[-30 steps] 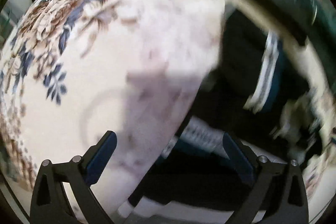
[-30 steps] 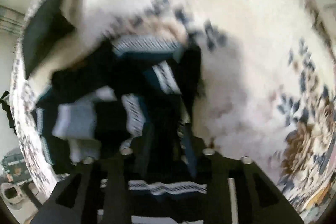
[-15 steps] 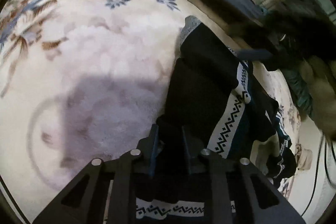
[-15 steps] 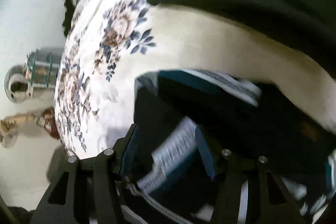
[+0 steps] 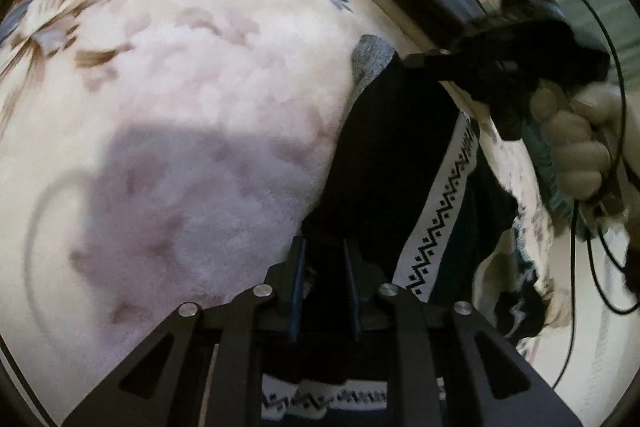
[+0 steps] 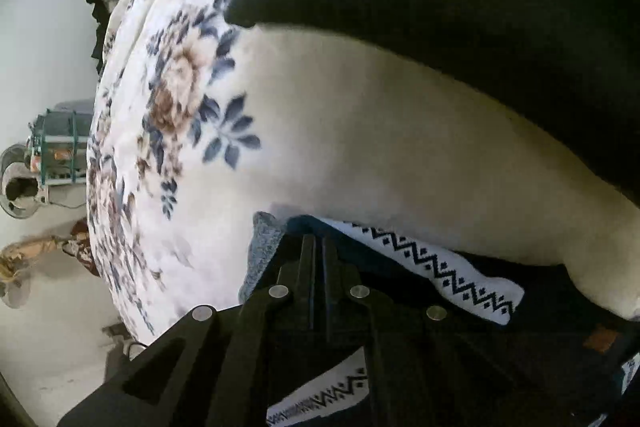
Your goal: Fold small clothes
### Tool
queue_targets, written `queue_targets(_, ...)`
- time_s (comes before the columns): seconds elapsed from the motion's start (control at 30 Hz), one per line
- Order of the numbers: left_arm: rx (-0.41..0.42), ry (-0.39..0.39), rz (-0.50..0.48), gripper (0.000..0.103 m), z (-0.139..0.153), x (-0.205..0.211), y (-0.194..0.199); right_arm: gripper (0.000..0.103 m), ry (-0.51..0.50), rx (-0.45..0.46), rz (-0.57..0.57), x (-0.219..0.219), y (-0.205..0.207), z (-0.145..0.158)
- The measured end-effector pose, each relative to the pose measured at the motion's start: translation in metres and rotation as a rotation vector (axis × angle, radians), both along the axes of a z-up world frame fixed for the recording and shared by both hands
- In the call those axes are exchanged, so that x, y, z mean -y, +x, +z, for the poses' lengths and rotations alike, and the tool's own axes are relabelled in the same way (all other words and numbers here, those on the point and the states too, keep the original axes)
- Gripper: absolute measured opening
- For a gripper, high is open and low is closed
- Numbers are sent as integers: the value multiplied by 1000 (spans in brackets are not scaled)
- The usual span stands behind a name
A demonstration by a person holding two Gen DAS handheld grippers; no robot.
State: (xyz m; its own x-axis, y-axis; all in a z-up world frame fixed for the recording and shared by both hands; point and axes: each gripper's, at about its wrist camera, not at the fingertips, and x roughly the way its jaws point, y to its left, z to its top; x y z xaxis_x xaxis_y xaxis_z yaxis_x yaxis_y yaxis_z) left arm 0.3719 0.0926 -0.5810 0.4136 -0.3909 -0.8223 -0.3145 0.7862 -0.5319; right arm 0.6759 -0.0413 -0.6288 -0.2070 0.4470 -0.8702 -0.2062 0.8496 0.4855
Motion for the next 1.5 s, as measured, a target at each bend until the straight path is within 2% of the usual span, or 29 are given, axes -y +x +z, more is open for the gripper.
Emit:
queue_targets(0.07,-52,-29,41,27,9,-11,-5,8,71,-56,-45,18,0,9)
queue_targets(0.13,-53,-58,96,43,27,-22,-21,29,98,-40,-69,44,-3,26)
queue_targets(0.17,-39,-81,120,50,35,-25,-30,48,115,-34,-78,59,-7,35)
queue_targets(0.2,-27,-109,143,58,41,-27,-37,55,113,-23,-82,79,-13,43)
queue_targets(0.3,-56,-282,179,58,39,-10,-50,55,60,-31,-53,121,-31,50)
queue_targets(0.47,-119,-429,206,58,4,34,-32,55,-64,-59,-56,183,-58,31)
queue_targets(0.57,-102,-384,220,53,-3,48,-19,55,-75,-64,-62,196,-64,14)
queue_targets(0.6,-101,-356,218,31,-3,50,-16,55,-72,-66,-65,199,-66,8)
queue_targets(0.63,-100,-339,211,21,-3,52,-13,55,-59,-68,-51,199,-68,3)
queue_targets(0.67,-101,-316,206,21,-1,53,-12,50,-52,-58,-35,195,-72,-1)
queue_targets(0.7,-98,-298,201,16,1,53,-11,21,-55,-32,-18,191,-74,-2)
queue_targets(0.73,-89,-283,189,13,3,53,-12,3,-76,-12,-2,188,-76,-5)
queue_targets(0.8,-83,-264,168,10,7,53,-14,1,-91,35,-21,187,-78,-3)
queue_targets(0.93,-83,-249,141,7,9,47,-20,0,-113,120,-129,199,-65,7)
queue_targets(1.03,-105,-268,124,9,5,41,-20,1,-116,71,-119,199,-57,1)
queue_targets(1.1,-131,-270,122,12,7,36,-24,3,-107,10,-122,200,-57,-1)
queue_targets(1.17,-141,-230,87,33,16,35,-28,7,-69,-19,-157,213,-61,10)
queue_targets(1.2,-125,-206,54,59,23,36,-33,17,-37,-20,-187,220,-67,20)
queue_targets(1.23,-103,-189,31,70,30,39,-35,28,-10,-15,-227,233,-73,34)
queue_targets(1.27,-88,-170,3,70,34,39,-40,51,-1,-2,-273,250,-84,49)
queue_targets(1.3,-80,-136,-45,70,41,43,-45,60,4,3,-304,261,-92,57)
queue_targets(1.4,-71,-88,-150,70,49,54,-59,60,14,-11,-426,304,-136,88)
queue_targets(1.5,-46,-45,-262,70,57,69,-75,60,-40,-28,-524,346,-195,113)
